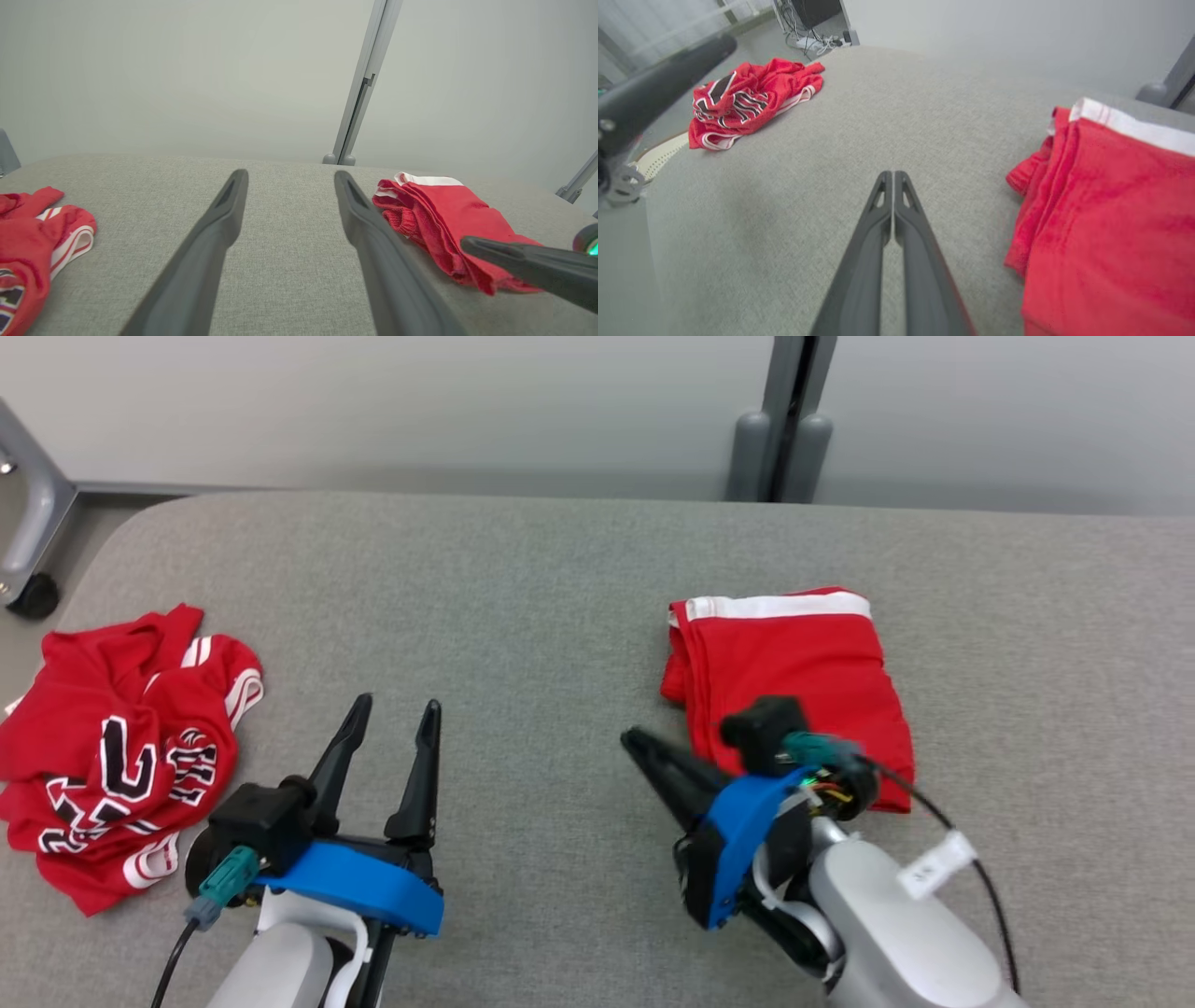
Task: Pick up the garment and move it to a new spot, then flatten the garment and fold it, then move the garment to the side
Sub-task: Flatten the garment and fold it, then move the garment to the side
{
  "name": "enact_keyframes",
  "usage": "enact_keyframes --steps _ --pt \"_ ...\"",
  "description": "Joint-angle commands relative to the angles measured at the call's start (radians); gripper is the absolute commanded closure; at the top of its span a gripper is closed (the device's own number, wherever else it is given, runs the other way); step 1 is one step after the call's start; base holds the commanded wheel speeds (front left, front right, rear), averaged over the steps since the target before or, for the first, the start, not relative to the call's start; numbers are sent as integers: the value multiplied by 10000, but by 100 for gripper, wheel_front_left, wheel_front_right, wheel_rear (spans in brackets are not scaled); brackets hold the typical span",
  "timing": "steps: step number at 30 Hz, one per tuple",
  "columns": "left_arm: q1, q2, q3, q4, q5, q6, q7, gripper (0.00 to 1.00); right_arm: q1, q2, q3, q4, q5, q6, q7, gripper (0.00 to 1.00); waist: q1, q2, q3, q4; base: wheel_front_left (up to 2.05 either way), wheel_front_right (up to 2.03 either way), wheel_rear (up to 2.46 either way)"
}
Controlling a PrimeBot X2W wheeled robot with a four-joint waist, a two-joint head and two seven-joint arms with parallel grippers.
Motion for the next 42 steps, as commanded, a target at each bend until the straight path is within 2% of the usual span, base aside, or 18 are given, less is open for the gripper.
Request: enact_keyframes --steps 1,5,8,12,18,27,42 --pt "113 74 72 12 -23 69 -32 0 319 -29 -189 -113 21 1 -196 0 0 -1 -181 -171 0 0 0" --pt "422 147 268 -33 -136 231 -94 0 976 -127 -1679 -945 -519 1 -1097 0 0 -1 -503 -475 0 0 0" --pt "646 250 414 -79 -178 366 -121 0 1676 -136 -2892 -1594 -1180 1 -1349 0 0 -1 -689 -694 0 0 0" --pt "929 397 599 -122 -223 503 -155 0 2559 -107 -4221 -2520 -1910 1 -1467 0 0 -1 -876 -924 0 0 0" --pt "1328 523 732 -110 -269 588 -189 0 3576 -43 -5721 -3108 -2600 1 -1263 0 0 -1 -1133 -1121 0 0 0" --pt "1677 623 887 106 -443 674 -198 0 4180 -27 -6191 -3114 -2853 1 -1019 0 0 -1 -1324 -1295 0 0 0" --pt "1383 747 728 75 -412 670 -43 0 4184 7 -6106 -3170 -2593 1 -646 0 0 -1 -1117 -1269 0 0 0"
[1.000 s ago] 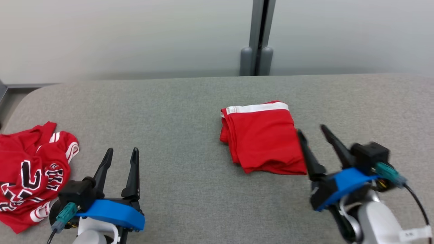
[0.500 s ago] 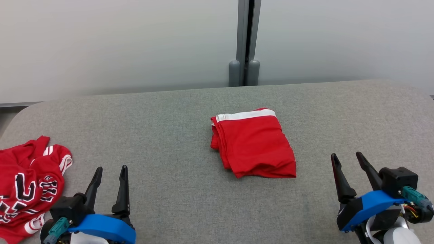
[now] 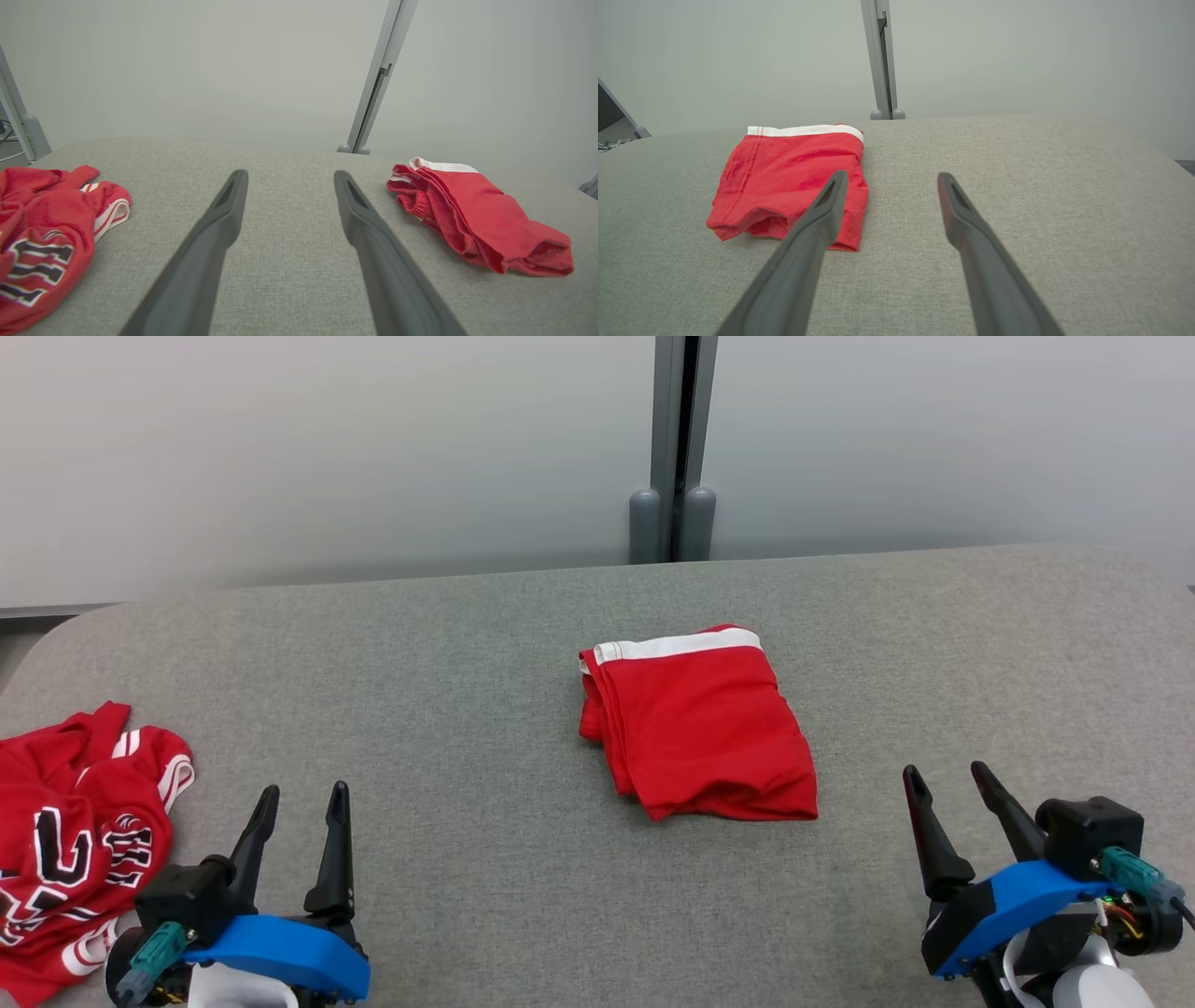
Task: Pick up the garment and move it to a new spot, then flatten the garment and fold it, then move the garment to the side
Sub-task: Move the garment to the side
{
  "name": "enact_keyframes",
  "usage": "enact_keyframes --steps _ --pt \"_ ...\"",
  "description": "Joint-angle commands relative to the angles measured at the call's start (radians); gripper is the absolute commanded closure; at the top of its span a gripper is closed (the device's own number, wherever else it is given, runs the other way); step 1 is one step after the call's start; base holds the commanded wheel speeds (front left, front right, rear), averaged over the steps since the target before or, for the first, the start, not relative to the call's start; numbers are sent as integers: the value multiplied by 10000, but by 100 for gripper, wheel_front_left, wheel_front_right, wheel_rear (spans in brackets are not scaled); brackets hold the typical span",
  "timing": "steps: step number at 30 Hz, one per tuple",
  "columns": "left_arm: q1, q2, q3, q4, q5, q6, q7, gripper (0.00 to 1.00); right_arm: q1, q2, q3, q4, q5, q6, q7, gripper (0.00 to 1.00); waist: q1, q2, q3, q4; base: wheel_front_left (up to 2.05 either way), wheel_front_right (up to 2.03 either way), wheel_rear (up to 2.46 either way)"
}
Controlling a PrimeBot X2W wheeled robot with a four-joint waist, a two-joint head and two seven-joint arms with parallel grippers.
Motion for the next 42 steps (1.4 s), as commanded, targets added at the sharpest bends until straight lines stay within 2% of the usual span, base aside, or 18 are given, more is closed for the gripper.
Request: enact_keyframes --steps 1,6,13,17,18,20,25,31,32,33,34,38,42 --pt "-146 24 -21 -40 27 31 -16 0 46 14 56 -56 61 1 76 0 1 -1 71 43 0 0 0" --pt "-384 54 19 -144 50 -2 -64 0 -530 4 277 -142 528 1 707 0 1 -1 408 132 0 0 0" --pt "-861 13 -1 -389 149 -18 -79 0 -2418 4 478 330 602 1 2211 0 1 -1 1241 547 0 0 0" --pt "-1347 -135 -181 -336 244 -195 -98 0 -3846 -73 61 1516 308 1 3504 0 1 -1 1766 1069 0 0 0" --pt "-1543 -193 -224 -273 309 -269 -125 0 -4400 -67 -274 2235 65 1 4059 0 1 -1 1968 1335 0 0 0" --pt "-1729 -312 -294 -223 342 -330 -160 0 -4804 -61 -552 2918 -201 1 4477 0 1 -1 2145 1588 0 0 0" --pt "-1896 -487 -450 -60 471 -485 -185 0 -5263 -90 -978 4373 -624 1 4748 0 1 -1 2374 2005 0 0 0" --pt "-1796 -552 -421 74 549 -538 -224 0 -5221 -41 -1003 5548 -605 1 5289 0 1 -1 2389 1967 0 0 0" --pt "-1754 -549 -418 85 551 -547 -229 0 -5258 -25 -863 5655 -530 1 5358 18 1 -1 2376 1898 0 0 0" --pt "-1731 -542 -414 102 566 -550 -233 0 -5288 -55 -618 5691 -493 1 5400 71 1 -1 2365 1821 0 0 0" --pt "-1721 -536 -399 108 578 -545 -236 0 -5354 -144 -332 5737 -421 1 5481 100 1 -1 2350 1735 0 0 0" --pt "-1698 -449 -313 67 634 -546 -240 0 -5800 -835 1223 5363 -36 -2 5508 100 1 -1 2270 1197 0 0 0" --pt "-1582 -328 -203 -107 702 -472 -239 0 -6371 -1774 3404 4314 920 -2 5710 100 1 -1 2141 374 0 0 0"
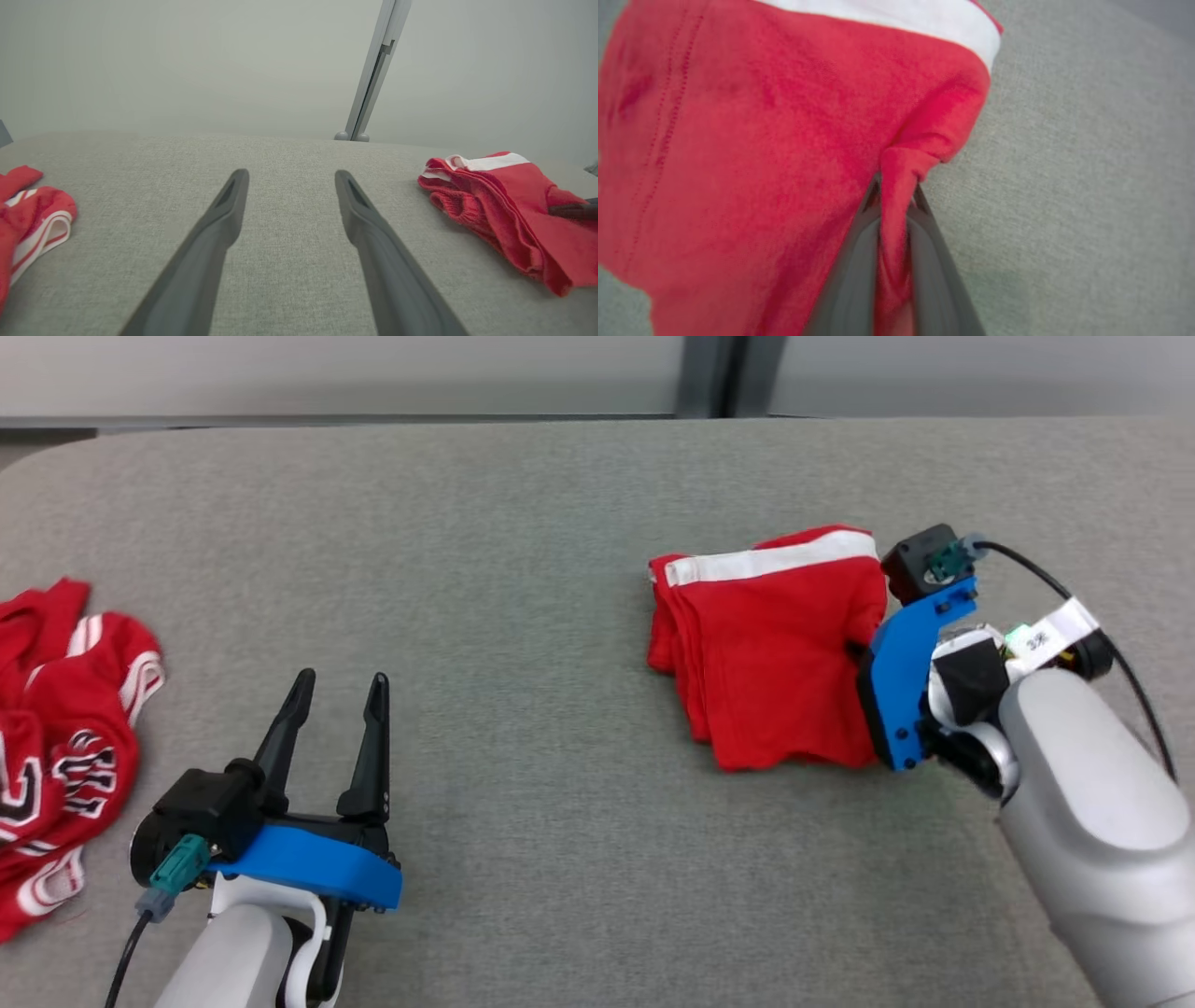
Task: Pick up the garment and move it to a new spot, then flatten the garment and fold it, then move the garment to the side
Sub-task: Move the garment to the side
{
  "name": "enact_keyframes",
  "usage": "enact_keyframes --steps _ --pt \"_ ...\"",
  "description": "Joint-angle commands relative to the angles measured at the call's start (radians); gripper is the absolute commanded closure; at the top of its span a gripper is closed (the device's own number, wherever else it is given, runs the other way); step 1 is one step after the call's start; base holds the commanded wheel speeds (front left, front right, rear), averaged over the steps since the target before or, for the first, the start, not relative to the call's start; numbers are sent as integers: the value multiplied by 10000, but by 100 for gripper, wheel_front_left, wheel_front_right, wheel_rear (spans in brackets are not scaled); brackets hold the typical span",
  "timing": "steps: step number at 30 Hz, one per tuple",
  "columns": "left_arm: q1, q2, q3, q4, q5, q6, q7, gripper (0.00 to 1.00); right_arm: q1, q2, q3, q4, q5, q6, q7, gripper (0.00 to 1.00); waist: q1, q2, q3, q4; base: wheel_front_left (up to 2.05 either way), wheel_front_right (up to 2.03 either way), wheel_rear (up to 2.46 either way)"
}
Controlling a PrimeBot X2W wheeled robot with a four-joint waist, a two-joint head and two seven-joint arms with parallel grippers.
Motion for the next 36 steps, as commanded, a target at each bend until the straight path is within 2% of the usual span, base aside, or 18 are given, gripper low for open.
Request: enact_keyframes --steps 1,5,7,11,14,21,25,32,33,34,35,36 --pt "115 58 55 -59 73 12 -37 0 -210 -270 118 -151 172 -5 57 100 -1 0 -296 -410 0 0 0" --pt "146 158 161 -288 72 77 -39 0 -677 -1900 1941 -1307 921 -4 360 100 -1 0 -303 -1372 0 0 0" --pt "50 206 127 -403 106 79 -15 0 -946 -2696 2377 -1619 1157 -4 266 100 -1 0 -204 -1768 0 0 0" --pt "-272 307 63 -688 196 79 169 0 -1162 -3895 3024 -1487 1196 -4 -332 100 -1 0 130 -2360 0 0 0" --pt "-468 444 -4 -941 300 103 389 0 -1199 -4417 2940 -927 1295 -4 -1041 100 -1 0 491 -2632 0 0 0" --pt "-941 949 -94 -1752 607 154 1013 0 -1438 -4538 1609 912 1357 -4 -2764 100 -1 0 1515 -2839 0 0 0" --pt "-1067 1234 -44 -2243 711 232 1324 0 -1601 -4391 747 1876 1133 -4 -3262 100 -1 0 1972 -2899 0 0 0" --pt "-1135 1461 -19 -2736 781 346 1620 0 -1858 -4083 -128 2780 504 -4 -4543 100 -1 0 2262 -2935 0 0 0" --pt "-1122 1480 -25 -2763 776 361 1642 0 -1882 -4022 -190 2844 430 -4 -4708 85 -1 0 2244 -2946 0 0 0" --pt "-1101 1491 -42 -2769 767 353 1659 0 -1895 -3920 -235 2859 368 -4 -4930 88 -1 0 2212 -2949 0 0 0" --pt "-1080 1489 -64 -2765 755 349 1669 0 -1897 -3828 -216 2824 261 -4 -5139 79 -1 0 2176 -2944 0 0 0" --pt "-1053 1480 -89 -2752 744 352 1673 0 -1881 -3730 -139 2747 169 -4 -5394 34 -1 0 2126 -2933 0 0 0"
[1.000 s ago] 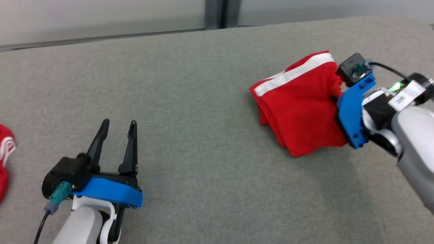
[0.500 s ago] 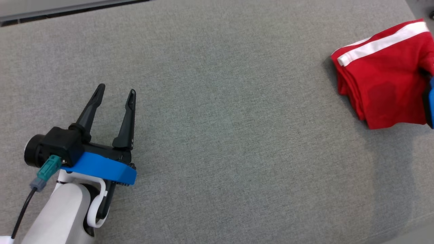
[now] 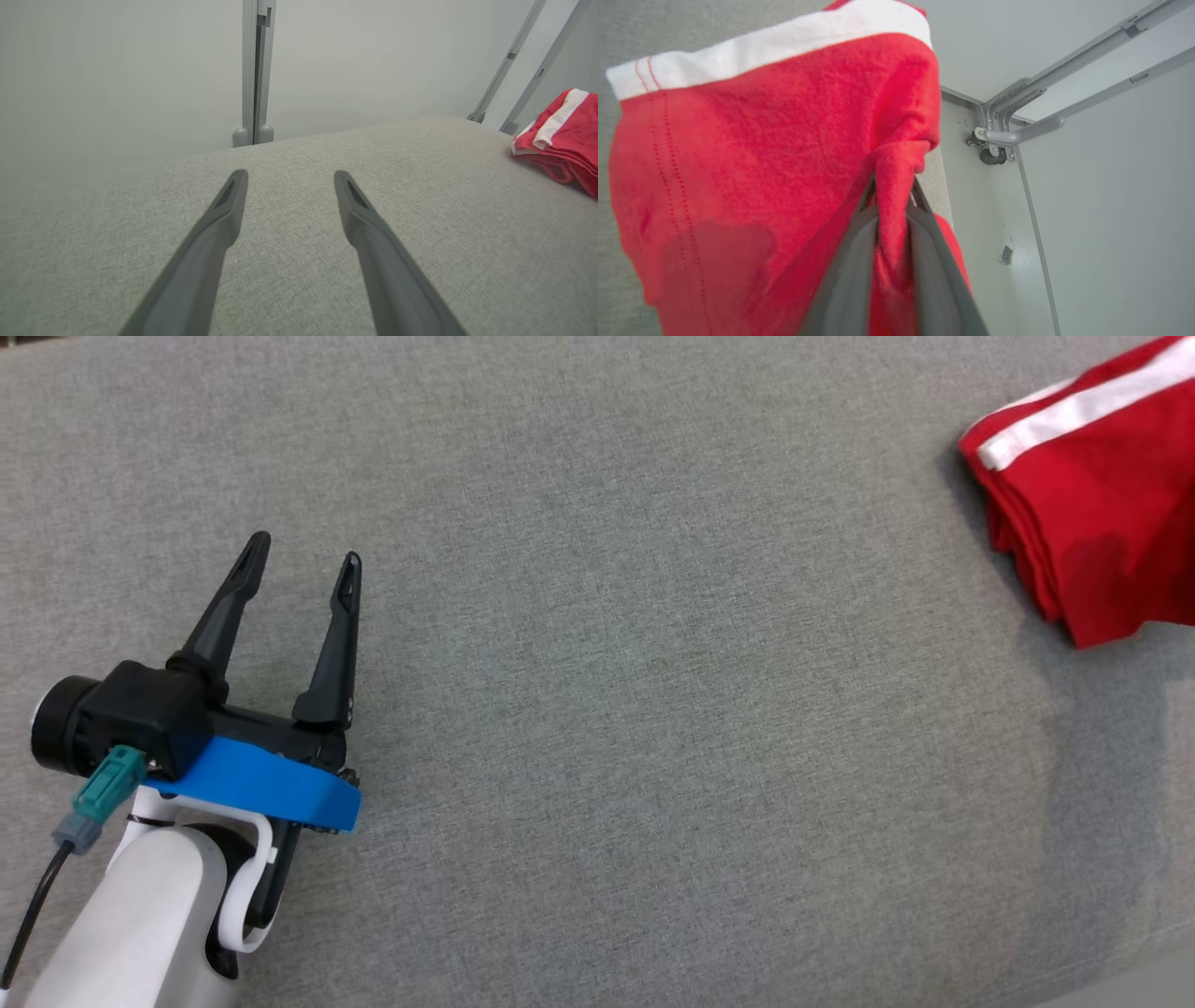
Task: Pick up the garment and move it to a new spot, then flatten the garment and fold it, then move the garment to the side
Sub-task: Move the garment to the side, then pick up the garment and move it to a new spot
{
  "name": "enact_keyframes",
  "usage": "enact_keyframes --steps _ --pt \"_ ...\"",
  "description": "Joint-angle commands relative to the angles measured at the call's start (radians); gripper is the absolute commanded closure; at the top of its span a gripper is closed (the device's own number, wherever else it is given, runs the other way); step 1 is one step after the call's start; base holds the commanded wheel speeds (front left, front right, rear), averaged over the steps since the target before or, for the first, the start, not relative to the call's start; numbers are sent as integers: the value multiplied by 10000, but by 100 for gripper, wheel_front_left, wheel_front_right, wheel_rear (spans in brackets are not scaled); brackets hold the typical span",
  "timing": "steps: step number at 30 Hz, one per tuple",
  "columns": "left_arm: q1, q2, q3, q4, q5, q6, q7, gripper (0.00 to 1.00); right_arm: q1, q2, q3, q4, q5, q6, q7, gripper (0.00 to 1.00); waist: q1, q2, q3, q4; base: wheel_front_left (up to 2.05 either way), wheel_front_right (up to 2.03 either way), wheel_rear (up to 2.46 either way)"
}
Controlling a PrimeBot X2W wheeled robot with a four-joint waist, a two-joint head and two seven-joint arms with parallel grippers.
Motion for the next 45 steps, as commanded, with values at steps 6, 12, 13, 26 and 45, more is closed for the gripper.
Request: enact_keyframes --steps 6,12,13,26,45 --pt "147 -190 -122 220 -107 35 -216 0 31 366 -252 306 -429 -2 -518 0 -1 -1 -535 213 0 0 0" --pt "607 -600 -216 871 -345 22 -791 0 930 981 -1248 543 -80 -2 -717 0 -1 -1 -1726 769 0 0 0" --pt "703 -656 -225 1019 -384 21 -897 0 1200 1160 -1389 475 -44 -2 -797 0 -1 -1 -1964 870 0 0 0" --pt "3005 -1073 350 1661 -989 526 -1614 0 6346 4610 -3100 -4371 -102 0 -2883 0 -1 -1 -4209 2046 0 0 0" --pt "3218 -1289 523 1785 -931 458 -1679 0 8413 5587 -3770 -7261 -1227 0 -1403 0 -1 -1 -4256 2561 0 0 0"
